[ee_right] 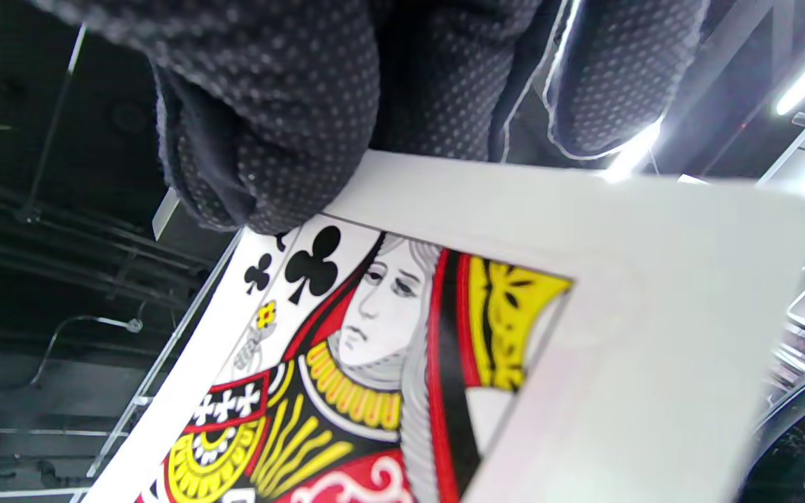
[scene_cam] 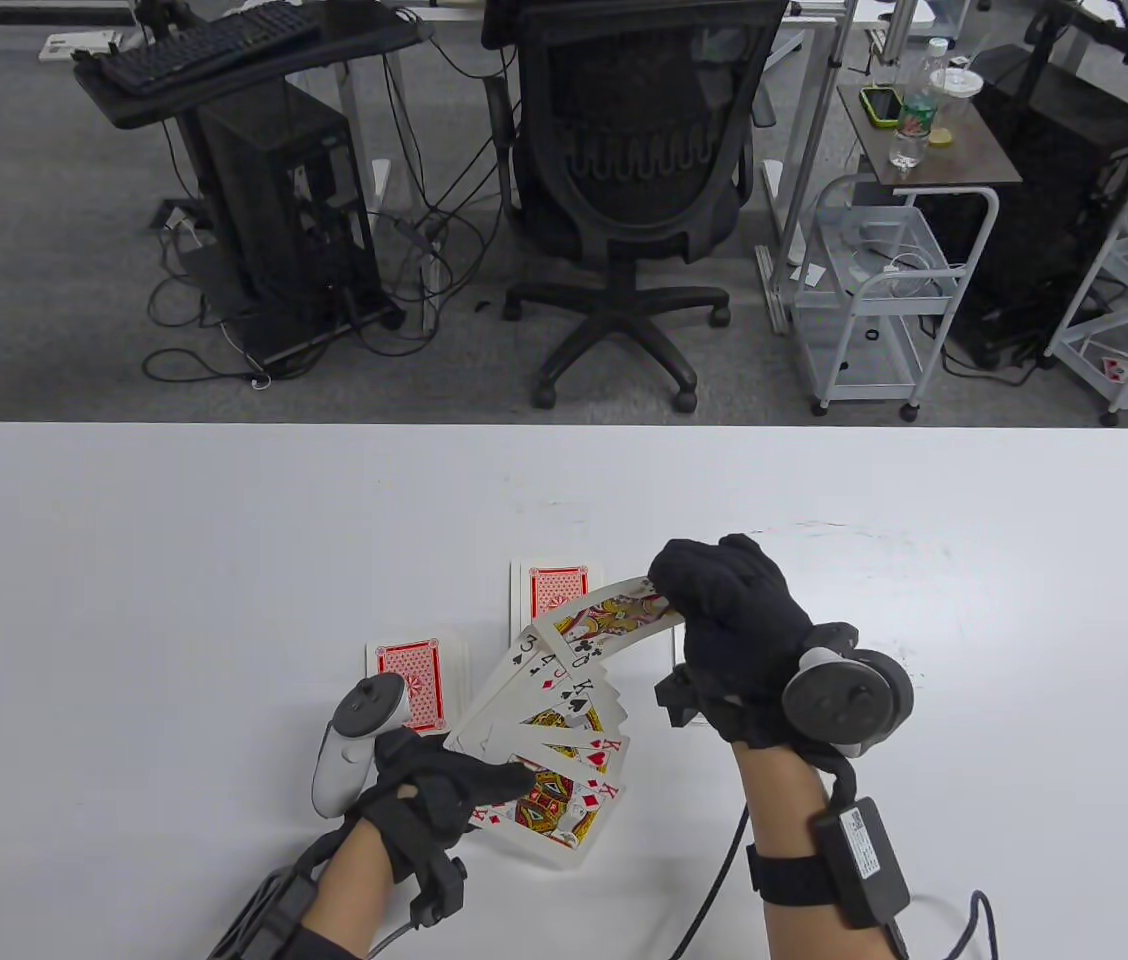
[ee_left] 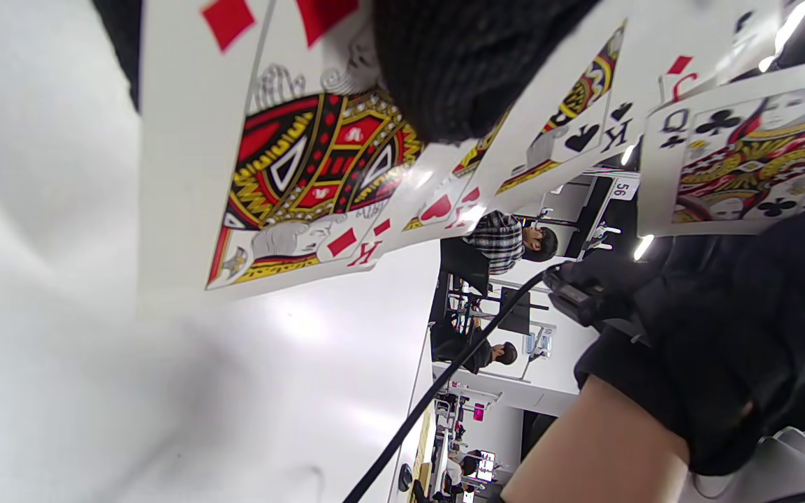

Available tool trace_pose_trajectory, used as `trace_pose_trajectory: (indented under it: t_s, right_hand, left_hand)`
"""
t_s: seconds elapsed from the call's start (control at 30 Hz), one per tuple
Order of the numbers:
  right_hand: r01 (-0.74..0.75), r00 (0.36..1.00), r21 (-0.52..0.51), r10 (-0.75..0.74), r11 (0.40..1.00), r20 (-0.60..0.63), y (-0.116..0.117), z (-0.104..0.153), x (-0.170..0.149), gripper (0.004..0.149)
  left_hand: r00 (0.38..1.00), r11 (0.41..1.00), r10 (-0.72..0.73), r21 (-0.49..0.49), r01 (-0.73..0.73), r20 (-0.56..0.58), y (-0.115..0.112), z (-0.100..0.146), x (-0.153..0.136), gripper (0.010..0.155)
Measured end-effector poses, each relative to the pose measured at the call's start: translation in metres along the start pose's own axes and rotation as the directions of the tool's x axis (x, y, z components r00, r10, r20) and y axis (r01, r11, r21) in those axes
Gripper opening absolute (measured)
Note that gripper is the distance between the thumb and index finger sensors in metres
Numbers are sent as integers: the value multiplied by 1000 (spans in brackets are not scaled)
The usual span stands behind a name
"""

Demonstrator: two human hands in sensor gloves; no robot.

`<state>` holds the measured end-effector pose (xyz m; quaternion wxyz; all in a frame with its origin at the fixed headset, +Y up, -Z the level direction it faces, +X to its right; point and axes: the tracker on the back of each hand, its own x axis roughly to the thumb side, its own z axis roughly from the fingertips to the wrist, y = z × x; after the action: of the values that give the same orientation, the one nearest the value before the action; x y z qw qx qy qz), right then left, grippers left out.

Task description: Four-player card dealing with fan arrangement

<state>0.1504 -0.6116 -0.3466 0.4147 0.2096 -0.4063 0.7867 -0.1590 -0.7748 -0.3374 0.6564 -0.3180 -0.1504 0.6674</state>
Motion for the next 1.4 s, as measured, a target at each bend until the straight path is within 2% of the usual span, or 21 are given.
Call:
trace_pose_trajectory:
  t_s: [0.1,0.17,0.3,0.4,0.57,0.77,0.87,1.0,1.1,1.17,1.23,1.33,1.4]
  right_hand:
    - [-27,999,48,26,998,34,7,2,1,38]
    - [-3,999,117,-2,993,43,19,4,3,38]
    - [93,995,291,-95,952,-9,44,10,7,40]
    - [126,992,342,-127,931,-22,58,16,10,40]
    - [181,983,371,-164,911,-77,69,25,7,40]
    - [155,988,359,-145,920,-55,75,35,8,42]
    - [178,984,409,-170,895,-55,79,35,9,50]
    - [334,941,367,-286,868,-181,72,30,4,62]
    - [385,889,316,-257,867,-380,71,35,-9,63]
    - [461,815,304,-262,834,-517,78,46,-21,65]
    - [525,717,322,-206,788,-665,89,60,-29,70]
    - [680,565,412,-76,607,-821,112,83,-32,85]
    - [789,504,428,-65,440,-862,128,93,-28,87]
  left_hand:
    - [1000,1000,13,4,-13,8,1,1,1,56]
    - [999,1000,27,9,-28,16,2,1,1,56]
    - [999,999,37,20,-38,35,5,3,3,56]
    - [999,999,36,32,-37,35,6,4,3,56]
    - [998,999,47,23,-49,52,6,4,3,55]
    - [992,993,104,43,-108,75,4,3,3,55]
    - [987,988,130,72,-137,94,8,5,4,55]
    - [954,964,223,100,-246,199,16,13,9,55]
    - [897,919,318,131,-371,309,24,18,10,55]
    - [851,880,367,157,-449,375,28,21,9,55]
    - [814,845,395,179,-504,427,30,23,7,55]
    - [765,799,409,209,-564,498,31,26,5,55]
    - [738,780,416,208,-590,531,29,26,5,55]
